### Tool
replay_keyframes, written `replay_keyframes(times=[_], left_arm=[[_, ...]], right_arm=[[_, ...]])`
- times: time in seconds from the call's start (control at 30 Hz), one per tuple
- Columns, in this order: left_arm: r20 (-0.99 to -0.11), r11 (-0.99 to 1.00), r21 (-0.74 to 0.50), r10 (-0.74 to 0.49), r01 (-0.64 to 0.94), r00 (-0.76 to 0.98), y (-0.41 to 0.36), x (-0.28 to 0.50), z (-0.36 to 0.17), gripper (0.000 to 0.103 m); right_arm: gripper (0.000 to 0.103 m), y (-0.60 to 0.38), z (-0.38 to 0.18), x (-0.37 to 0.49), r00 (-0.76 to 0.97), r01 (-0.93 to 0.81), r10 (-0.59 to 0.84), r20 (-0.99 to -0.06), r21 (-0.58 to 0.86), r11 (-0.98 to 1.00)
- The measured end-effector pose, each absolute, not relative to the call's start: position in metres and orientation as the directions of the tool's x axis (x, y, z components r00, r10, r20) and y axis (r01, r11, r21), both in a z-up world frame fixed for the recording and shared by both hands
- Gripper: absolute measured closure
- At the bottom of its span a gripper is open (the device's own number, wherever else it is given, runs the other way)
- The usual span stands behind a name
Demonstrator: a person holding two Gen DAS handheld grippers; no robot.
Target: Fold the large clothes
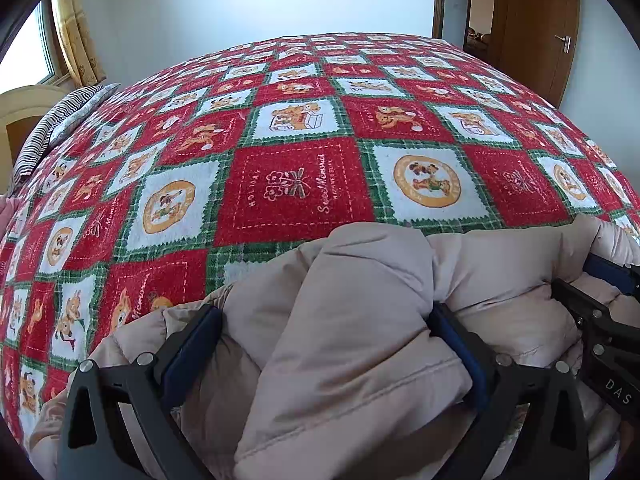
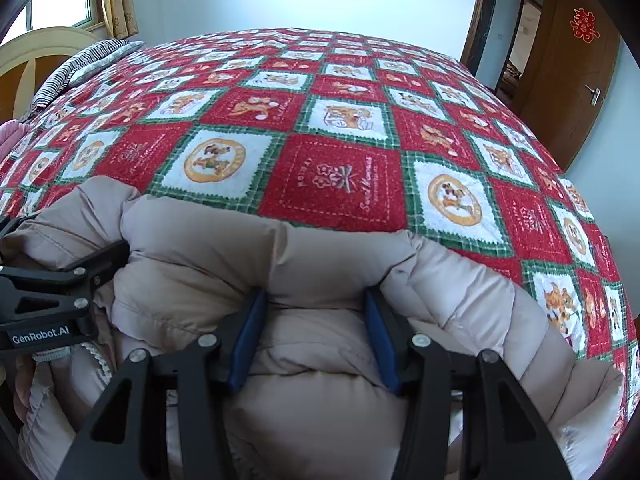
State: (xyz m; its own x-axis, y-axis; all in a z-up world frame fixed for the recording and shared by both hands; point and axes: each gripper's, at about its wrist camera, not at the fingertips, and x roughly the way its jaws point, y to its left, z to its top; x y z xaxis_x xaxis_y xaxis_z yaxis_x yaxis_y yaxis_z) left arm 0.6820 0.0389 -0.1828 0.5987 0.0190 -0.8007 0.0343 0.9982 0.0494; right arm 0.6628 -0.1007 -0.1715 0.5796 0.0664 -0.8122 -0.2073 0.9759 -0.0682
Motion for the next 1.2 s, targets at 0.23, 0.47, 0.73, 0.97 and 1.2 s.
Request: replay_keyframes(times=[0.23, 0.47, 0.73, 0.97, 1.2], left_arm=[[-0.801, 0.998, 0.059, 0.027, 0.033, 0.598, 0.038, 0.6822, -0.1836, 0.001], [-0.803, 0.997, 0.064, 0.032, 0.032, 0.596, 0.0371, 0.6824, -0.1842, 0.001], [-0.803, 0.997, 0.068, 0.036, 0.032, 0.595, 0.0366, 0.683, -0.185, 0.001], [-0.803, 0.997, 0.067, 0.035, 0.032, 0.595, 0.0366, 0.6833, -0.1852, 0.0], [-0.802, 0.997, 0.071, 0.038, 0.032, 0.597, 0.0366, 0.6831, -0.1854, 0.0]], right_arm=[[0.05, -0.0992, -0.1727, 0.6634, 0.579, -0.207, 0.063, -0.813, -0.072, 0.976], [0.049, -0.0968, -0.1743, 0.6647, 0.578, -0.207, 0.054, -0.814, -0.083, 0.975], [0.049, -0.0955, -0.1751, 0.6653, 0.579, -0.206, 0.045, -0.814, -0.093, 0.974], [0.049, -0.0943, -0.1757, 0.6661, 0.579, -0.206, 0.038, -0.814, -0.101, 0.973], [0.049, -0.0942, -0.1757, 0.6665, 0.578, -0.207, 0.037, -0.815, -0.102, 0.973]])
